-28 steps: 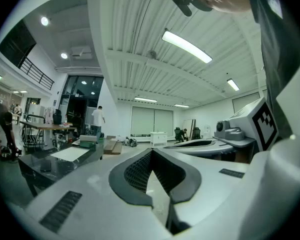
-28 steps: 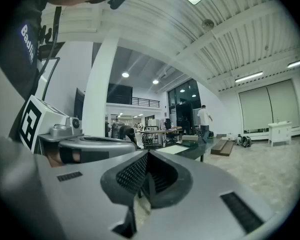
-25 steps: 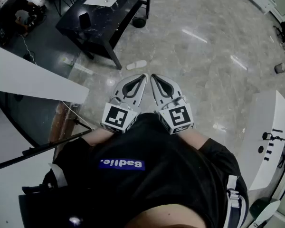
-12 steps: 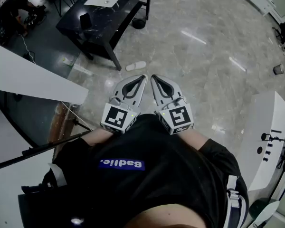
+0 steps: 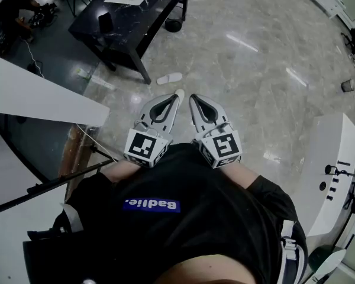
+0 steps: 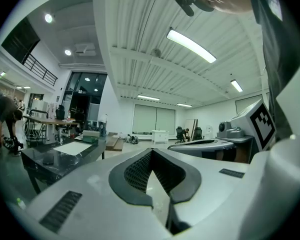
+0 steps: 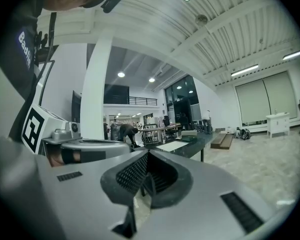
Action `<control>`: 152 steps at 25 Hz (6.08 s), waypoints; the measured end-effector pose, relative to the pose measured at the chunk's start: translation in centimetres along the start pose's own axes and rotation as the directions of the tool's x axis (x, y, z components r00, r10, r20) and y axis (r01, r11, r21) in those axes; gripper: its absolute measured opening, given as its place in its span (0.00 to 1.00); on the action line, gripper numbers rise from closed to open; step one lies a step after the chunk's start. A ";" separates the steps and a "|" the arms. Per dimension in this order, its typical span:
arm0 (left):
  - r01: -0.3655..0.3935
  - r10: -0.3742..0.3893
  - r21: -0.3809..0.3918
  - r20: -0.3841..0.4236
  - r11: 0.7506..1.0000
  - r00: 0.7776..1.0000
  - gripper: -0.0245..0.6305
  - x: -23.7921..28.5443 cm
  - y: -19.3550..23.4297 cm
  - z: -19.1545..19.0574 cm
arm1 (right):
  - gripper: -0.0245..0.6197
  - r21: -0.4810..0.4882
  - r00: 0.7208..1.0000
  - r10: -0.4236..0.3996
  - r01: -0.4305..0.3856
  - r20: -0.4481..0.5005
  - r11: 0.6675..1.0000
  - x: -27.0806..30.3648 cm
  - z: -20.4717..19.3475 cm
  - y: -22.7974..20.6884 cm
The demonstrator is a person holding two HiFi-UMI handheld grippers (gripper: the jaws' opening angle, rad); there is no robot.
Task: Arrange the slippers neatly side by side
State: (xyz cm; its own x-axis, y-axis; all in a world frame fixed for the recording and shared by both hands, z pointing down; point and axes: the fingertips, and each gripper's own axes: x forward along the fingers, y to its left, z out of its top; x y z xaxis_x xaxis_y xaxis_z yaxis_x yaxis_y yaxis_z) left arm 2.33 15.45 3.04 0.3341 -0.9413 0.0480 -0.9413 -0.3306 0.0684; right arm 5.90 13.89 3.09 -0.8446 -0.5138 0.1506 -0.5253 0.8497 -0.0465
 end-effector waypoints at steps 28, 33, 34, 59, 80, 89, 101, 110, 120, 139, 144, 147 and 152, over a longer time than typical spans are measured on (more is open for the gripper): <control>-0.165 0.168 0.032 -0.125 0.986 0.978 0.02 7.5 -2.0 -4.1 | 0.04 0.041 0.992 0.127 -0.126 -0.008 0.991 -2.9 -3.3 -8.9; -0.180 0.187 0.057 -0.183 0.982 0.965 0.06 8.2 -1.7 -6.0 | 0.04 0.061 0.990 0.135 -0.132 -0.035 0.989 -3.1 -4.4 -10.3; -0.179 0.187 0.061 -0.192 0.982 0.963 0.06 8.3 -1.4 -6.3 | 0.04 0.064 0.990 0.134 -0.131 -0.042 0.989 -2.9 -4.5 -10.5; 0.191 -0.148 0.088 -0.358 0.978 0.922 0.16 9.0 21.9 -17.0 | 0.04 0.116 0.936 -0.255 0.289 -0.242 0.950 14.1 -8.7 -4.2; 0.319 -0.144 0.171 -0.634 0.932 0.760 0.20 19.1 29.2 -44.0 | 0.04 0.101 0.854 -0.344 0.411 -0.391 0.906 15.5 -24.6 -13.0; 0.365 -0.101 0.213 -0.730 0.906 0.676 0.20 23.8 29.7 -56.9 | 0.04 0.101 0.829 -0.349 0.431 -0.437 0.897 14.5 -35.3 -17.9; 0.439 -0.054 0.273 -0.798 0.856 0.600 0.20 29.7 32.2 -73.8 | 0.04 0.114 0.856 -0.335 0.407 -0.392 0.906 18.9 -50.2 -23.4; 0.480 -0.044 0.294 -0.816 0.827 0.576 0.20 33.9 35.2 -85.9 | 0.04 0.138 0.887 -0.345 0.400 -0.306 0.906 21.9 -57.6 -24.8; 0.550 -0.051 0.277 -0.861 0.788 0.506 0.29 39.4 38.1 -98.3 | 0.04 0.116 0.886 -0.389 0.427 -0.251 0.897 21.8 -61.7 -24.5; 0.603 0.005 0.234 -0.934 0.763 0.357 0.26 42.5 40.0 -108.7 | 0.04 0.102 0.812 -0.465 0.527 -0.353 0.843 16.6 -67.7 -23.8; 0.584 0.027 0.232 -0.941 0.778 0.337 0.07 41.3 40.0 -108.5 | 0.04 0.124 0.834 -0.445 0.504 -0.327 0.855 17.3 -67.5 -24.2; 0.524 -0.009 0.152 -0.956 0.838 0.292 0.07 39.6 39.5 -107.8 | 0.04 0.145 0.862 -0.415 0.468 -0.291 0.872 18.5 -67.1 -24.3; 0.368 0.042 0.131 -0.970 0.921 0.240 0.07 36.1 40.5 -105.9 | 0.04 0.191 0.916 -0.335 0.377 -0.220 0.906 21.2 -65.9 -24.4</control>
State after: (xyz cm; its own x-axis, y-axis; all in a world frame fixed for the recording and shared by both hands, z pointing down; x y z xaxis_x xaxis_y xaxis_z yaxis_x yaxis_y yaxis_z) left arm -18.61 -24.73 113.07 0.0874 -0.1743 0.9808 -0.7502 -0.6594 -0.0503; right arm 7.63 -9.92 72.48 -0.5750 -0.7291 0.3711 -0.8143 0.5539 -0.1736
